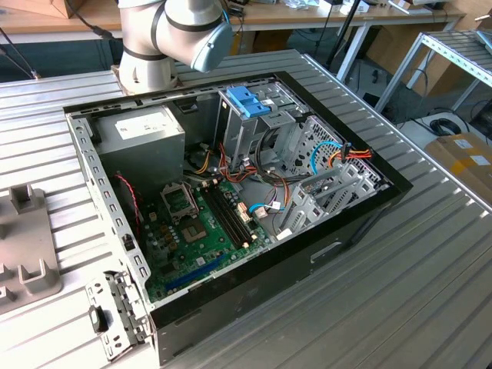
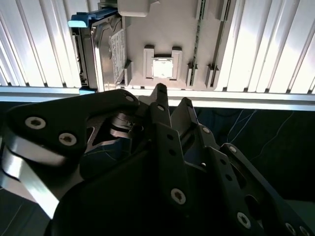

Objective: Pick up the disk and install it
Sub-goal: 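Pick up the disk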

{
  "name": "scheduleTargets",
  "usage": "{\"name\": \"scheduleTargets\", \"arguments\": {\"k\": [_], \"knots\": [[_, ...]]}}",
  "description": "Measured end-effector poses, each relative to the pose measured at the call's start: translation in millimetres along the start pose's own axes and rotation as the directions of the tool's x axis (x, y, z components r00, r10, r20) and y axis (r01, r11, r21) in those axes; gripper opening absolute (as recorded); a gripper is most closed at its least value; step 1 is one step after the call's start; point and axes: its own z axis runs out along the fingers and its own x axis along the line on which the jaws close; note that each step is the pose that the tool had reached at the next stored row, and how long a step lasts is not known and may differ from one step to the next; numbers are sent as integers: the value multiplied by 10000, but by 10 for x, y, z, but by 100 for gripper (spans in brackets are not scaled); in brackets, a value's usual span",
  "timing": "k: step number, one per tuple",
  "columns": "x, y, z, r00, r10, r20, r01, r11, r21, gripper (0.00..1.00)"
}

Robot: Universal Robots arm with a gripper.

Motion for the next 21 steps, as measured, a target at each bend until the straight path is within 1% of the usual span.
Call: {"name": "scheduleTargets", "arguments": {"k": [3,4,5,6,7,11,21], "knots": [[0,0,0,9999,-137,-6,137,9999,-3,30],[0,0,1,9996,-265,-11,265,9996,-6,30],[0,0,0,9982,-605,-26,605,9982,-15,30],[0,0,1,9948,-1015,-43,1015,9948,-27,30],[0,0,0,9921,-1253,-54,1252,9921,-34,30],[0,0,0,9902,-1396,-59,1396,9902,-38,30],[0,0,0,9823,-1872,-78,1871,9823,-53,30]]}}
